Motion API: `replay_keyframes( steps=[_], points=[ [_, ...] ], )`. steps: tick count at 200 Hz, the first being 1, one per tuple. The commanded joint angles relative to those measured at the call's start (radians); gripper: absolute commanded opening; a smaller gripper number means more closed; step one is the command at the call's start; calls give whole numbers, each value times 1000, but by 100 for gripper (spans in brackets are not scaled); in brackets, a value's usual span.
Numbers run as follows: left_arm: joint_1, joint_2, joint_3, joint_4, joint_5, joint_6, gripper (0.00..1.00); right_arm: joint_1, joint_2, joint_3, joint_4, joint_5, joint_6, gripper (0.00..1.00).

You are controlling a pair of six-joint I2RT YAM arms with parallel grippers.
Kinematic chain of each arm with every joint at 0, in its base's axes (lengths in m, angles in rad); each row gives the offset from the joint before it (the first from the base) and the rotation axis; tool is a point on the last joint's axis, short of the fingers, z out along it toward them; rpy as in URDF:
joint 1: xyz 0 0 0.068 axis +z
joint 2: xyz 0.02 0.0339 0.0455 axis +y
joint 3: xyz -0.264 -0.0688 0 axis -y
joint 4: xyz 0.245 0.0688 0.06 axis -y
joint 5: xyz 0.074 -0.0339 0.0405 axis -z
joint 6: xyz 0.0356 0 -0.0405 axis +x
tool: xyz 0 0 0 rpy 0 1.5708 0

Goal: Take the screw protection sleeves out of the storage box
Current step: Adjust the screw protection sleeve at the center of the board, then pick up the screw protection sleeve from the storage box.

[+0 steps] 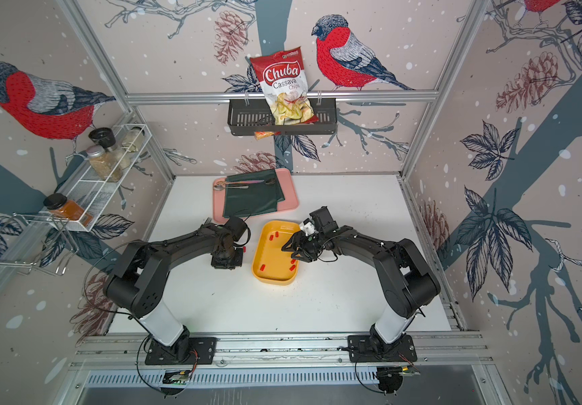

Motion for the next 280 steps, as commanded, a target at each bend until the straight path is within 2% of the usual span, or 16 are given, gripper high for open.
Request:
replay_keyframes(
  steps=[1, 38, 77, 133, 173, 200, 237, 280],
  points=[
    [-2, -2, -1, -5, -21, 8, 18, 2, -1, -3, 15, -1, 3, 56],
    [-24, -12, 4, 27, -30, -7, 27, 2, -2, -3, 15, 1, 3, 56],
    [-34, -43, 6, 7, -18, -15, 29, 3, -7, 0, 11, -1, 7, 56],
    [-35, -126, 90, -80, -20, -34, 34, -7, -36, 4, -1, -4, 9, 56],
    [-72, -149, 189, -80, 64, -67, 37, -44, -82, -6, -57, 7, -20, 56],
    [-166, -89, 301, -6, 121, -50, 39, -114, -151, -40, -99, 30, -35, 57],
    [-305, 106, 459, 32, 166, 32, 39, -238, -253, -100, -144, 62, -49, 57],
    [-330, 241, 453, 146, 264, -3, 37, -299, -301, -132, -196, 61, -82, 57]
  ],
)
